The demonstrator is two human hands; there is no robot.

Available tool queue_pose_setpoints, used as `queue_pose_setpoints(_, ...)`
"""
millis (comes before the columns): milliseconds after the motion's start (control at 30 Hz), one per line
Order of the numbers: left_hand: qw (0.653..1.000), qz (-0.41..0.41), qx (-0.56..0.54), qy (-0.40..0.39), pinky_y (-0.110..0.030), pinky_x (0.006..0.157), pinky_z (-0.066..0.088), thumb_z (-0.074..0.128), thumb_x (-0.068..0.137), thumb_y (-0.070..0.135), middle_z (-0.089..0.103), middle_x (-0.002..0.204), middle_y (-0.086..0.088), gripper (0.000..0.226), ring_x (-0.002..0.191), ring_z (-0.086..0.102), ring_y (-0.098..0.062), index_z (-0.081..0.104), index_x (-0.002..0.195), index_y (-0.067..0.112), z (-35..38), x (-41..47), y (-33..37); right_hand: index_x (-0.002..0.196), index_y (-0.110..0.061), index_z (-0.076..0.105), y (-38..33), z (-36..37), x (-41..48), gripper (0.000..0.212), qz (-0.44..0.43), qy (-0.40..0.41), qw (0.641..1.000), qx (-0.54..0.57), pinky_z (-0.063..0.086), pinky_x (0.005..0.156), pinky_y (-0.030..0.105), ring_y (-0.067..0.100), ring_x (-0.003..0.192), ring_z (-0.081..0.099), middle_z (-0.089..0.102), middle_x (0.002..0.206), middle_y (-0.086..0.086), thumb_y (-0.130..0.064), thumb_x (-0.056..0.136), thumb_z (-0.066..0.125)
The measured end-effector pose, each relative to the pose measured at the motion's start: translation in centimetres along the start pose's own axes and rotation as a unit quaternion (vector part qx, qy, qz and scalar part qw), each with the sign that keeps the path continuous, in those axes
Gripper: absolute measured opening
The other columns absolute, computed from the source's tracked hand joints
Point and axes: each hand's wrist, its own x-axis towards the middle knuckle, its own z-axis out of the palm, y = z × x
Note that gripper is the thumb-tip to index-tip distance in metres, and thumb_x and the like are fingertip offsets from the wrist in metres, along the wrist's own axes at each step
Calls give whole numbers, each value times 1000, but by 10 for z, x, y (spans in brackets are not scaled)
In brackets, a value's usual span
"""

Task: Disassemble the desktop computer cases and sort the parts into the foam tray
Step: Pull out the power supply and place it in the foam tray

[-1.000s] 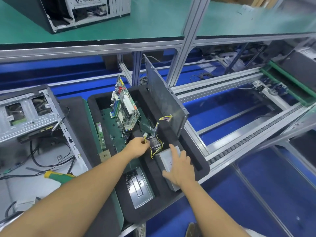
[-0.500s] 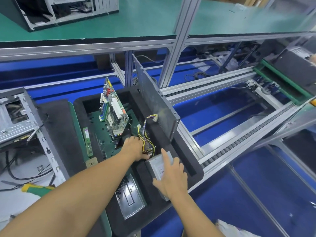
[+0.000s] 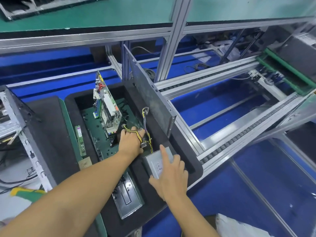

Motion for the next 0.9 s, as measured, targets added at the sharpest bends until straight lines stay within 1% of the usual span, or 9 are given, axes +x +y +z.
queue_pose_setpoints(167,998,-48,-28,-11,-41,100,34,69,78,59,65,112,-6,65,110,61,-27,44,129,28,-8,15,-9,151,-47,-20,-9,7,22,112,-1,-107,993,-47,39,99,47,32,127,36,26,149,12,-51,80,67)
queue_pose_setpoints(300,995,-64,-61,39,-39,112,33,60,93,22,44,148,-13,52,138,41,-28,40,141,16,-2,14,-3,154,-45,-16,-8,19,30,110,-5,-107,993,-49,40,97,44,30,121,40,34,141,11,-53,81,66)
queue_pose_setpoints(433,990,-35,-135,14,-34,123,17,55,93,5,19,165,-14,73,152,20,-25,17,156,4,-1,7,3,155,-43,-16,-1,25,33,110,-26,-96,994,-42,39,92,41,28,113,40,37,132,9,-56,79,62)
queue_pose_setpoints(533,969,-44,-241,25,-32,124,14,54,86,-9,16,165,-14,81,153,16,-25,15,157,2,-8,-7,8,155,-42,-18,-1,29,30,109,-29,-95,994,-46,38,96,42,30,117,40,32,139,11,-58,81,60)
queue_pose_setpoints(633,925,-69,-371,52,-23,118,21,49,89,-9,29,162,-8,72,149,27,-22,27,155,7,-16,-29,11,158,-35,-12,-11,24,34,111,-19,-114,992,-46,29,111,47,35,139,25,10,159,15,-63,80,63)
queue_pose_setpoints(700,893,-97,-435,68,-19,101,34,47,94,0,50,145,-1,54,134,46,-18,43,146,15,-25,-44,10,159,-29,10,-28,15,37,98,-49,-56,997,-12,21,117,48,33,147,14,3,164,10,-61,82,62)
queue_pose_setpoints(767,867,-145,-469,87,-19,85,40,47,97,6,64,120,4,33,113,60,-16,57,125,21,-38,-57,3,146,-24,41,-49,3,38,66,-105,10,993,61,28,111,44,31,139,28,26,155,9,-45,87,62)
queue_pose_setpoints(833,841,-192,-495,99,-22,74,43,49,99,12,69,100,3,18,94,64,-16,59,107,24,-56,-70,-10,119,-22,60,-71,-6,37,29,-156,15,973,168,39,94,31,26,115,49,55,125,1,-24,90,60)
queue_pose_setpoints(900,844,-215,-479,105,-23,63,40,50,99,19,69,88,4,13,84,62,-16,62,96,24,-80,-87,-25,98,-26,59,-93,-15,33,14,-154,-17,938,310,41,72,13,20,90,59,65,94,-6,-13,93,56)
